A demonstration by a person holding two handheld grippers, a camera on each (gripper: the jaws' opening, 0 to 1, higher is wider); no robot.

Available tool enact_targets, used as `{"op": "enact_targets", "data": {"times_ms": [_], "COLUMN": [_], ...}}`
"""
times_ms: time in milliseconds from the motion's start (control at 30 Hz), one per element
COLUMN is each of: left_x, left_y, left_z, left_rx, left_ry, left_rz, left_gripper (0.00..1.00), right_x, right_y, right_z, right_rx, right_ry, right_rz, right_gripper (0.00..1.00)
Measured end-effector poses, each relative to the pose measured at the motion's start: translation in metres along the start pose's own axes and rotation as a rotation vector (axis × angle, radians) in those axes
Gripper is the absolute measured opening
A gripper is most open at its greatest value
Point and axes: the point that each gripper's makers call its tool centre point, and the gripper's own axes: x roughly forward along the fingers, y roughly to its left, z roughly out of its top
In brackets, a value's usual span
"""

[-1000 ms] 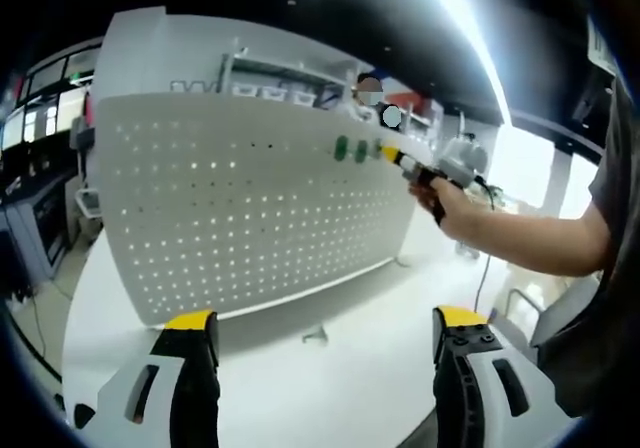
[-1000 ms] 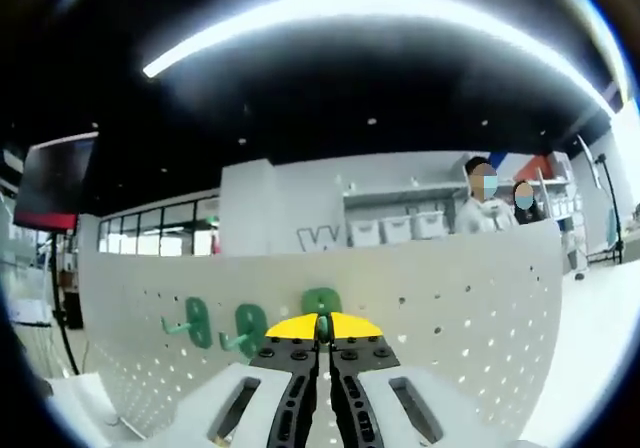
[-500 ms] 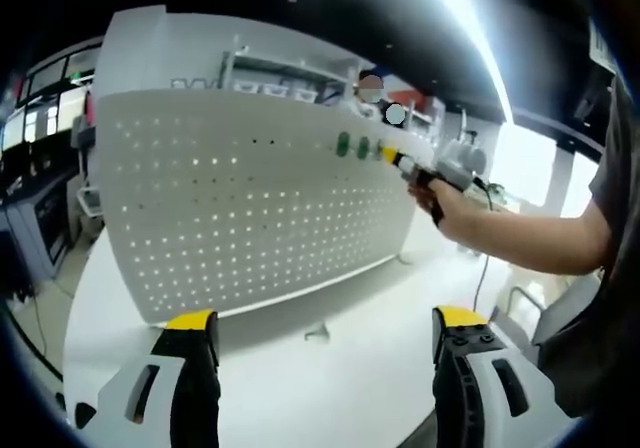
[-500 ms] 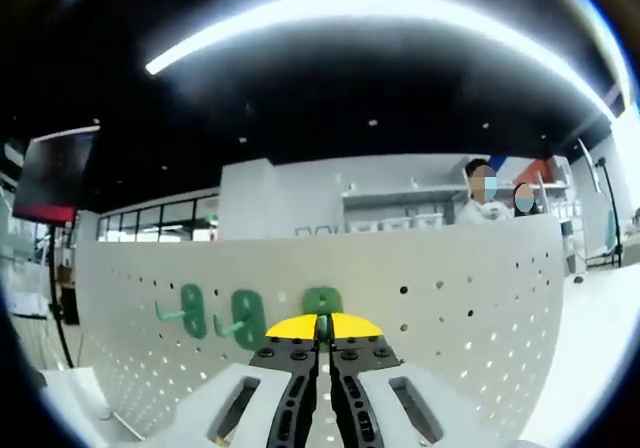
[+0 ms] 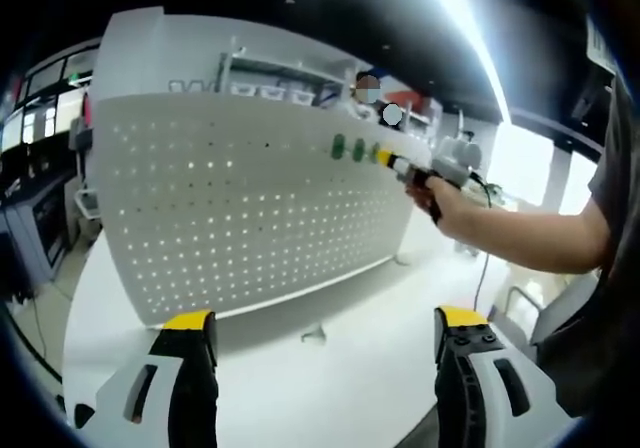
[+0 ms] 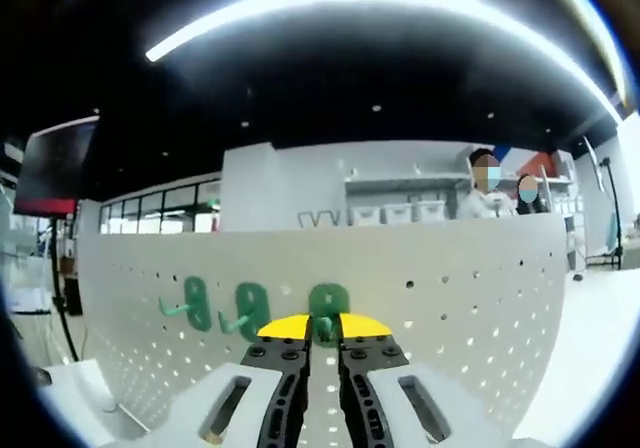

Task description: Insert the hook assembly into the mounting plate slot until the hook locks in place.

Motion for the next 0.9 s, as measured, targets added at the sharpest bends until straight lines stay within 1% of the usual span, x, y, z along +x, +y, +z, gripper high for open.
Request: {"op": "enact_targets", "data": {"times_ms": [100, 200, 267, 300, 333, 367, 400, 500, 600, 700, 733, 833, 900], "left_x": [-0.001, -0.003, -0.003, -0.003, -0.003, -0.003, -0.002, -0.002, -0.003, -0.004, -0.004, -0.005, -0.006], "left_y": [-0.001, -0.005, -0.006, -0.006, -0.006, -0.007, -0.007, -0.011, -0.013, -0.014, -0.014, -0.015, -0.015], "left_z": [-0.001, 0.003, 0.003, 0.003, 0.003, 0.004, 0.004, 0.002, 0.0, -0.003, -0.003, -0.004, -0.006], "left_rx": [0.004, -0.011, -0.004, -0.001, 0.001, -0.001, -0.002, 0.005, 0.004, 0.004, 0.004, 0.004, 0.006], "left_ry": [0.001, -0.024, -0.021, -0.019, -0.02, -0.022, -0.022, -0.018, -0.013, -0.006, -0.005, -0.004, -0.002], "left_rz": [0.0, -0.013, -0.013, -0.012, -0.013, -0.015, -0.017, -0.023, -0.029, -0.032, -0.032, -0.032, -0.03], "left_gripper": [0.92, 0.95, 0.95, 0.95, 0.95, 0.95, 0.95, 0.96, 0.96, 0.97, 0.97, 0.97, 0.97], "right_x": [-0.002, -0.004, -0.006, -0.008, -0.01, -0.013, -0.014, -0.018, -0.022, -0.025, -0.027, -0.033, -0.038], "right_y": [-0.003, -0.006, -0.007, -0.008, -0.011, -0.013, -0.011, -0.009, -0.007, -0.003, 0.0, 0.002, 0.005], "right_z": [0.003, 0.009, 0.012, 0.012, 0.013, 0.015, 0.017, 0.017, 0.018, 0.017, 0.016, 0.012, 0.01], "right_rx": [0.013, 0.038, 0.039, 0.006, -0.06, -0.103, -0.097, -0.084, -0.062, -0.044, -0.029, -0.002, -0.003], "right_ry": [0.006, -0.003, -0.005, 0.001, 0.008, 0.006, -0.004, 0.004, 0.005, 0.016, 0.022, 0.039, 0.045], "right_rz": [-0.017, -0.02, -0.019, -0.019, -0.03, -0.045, -0.041, -0.022, -0.005, 0.02, 0.032, 0.038, 0.048], "right_gripper": [0.1, 0.14, 0.15, 0.15, 0.14, 0.13, 0.14, 0.13, 0.14, 0.17, 0.19, 0.26, 0.27]}}
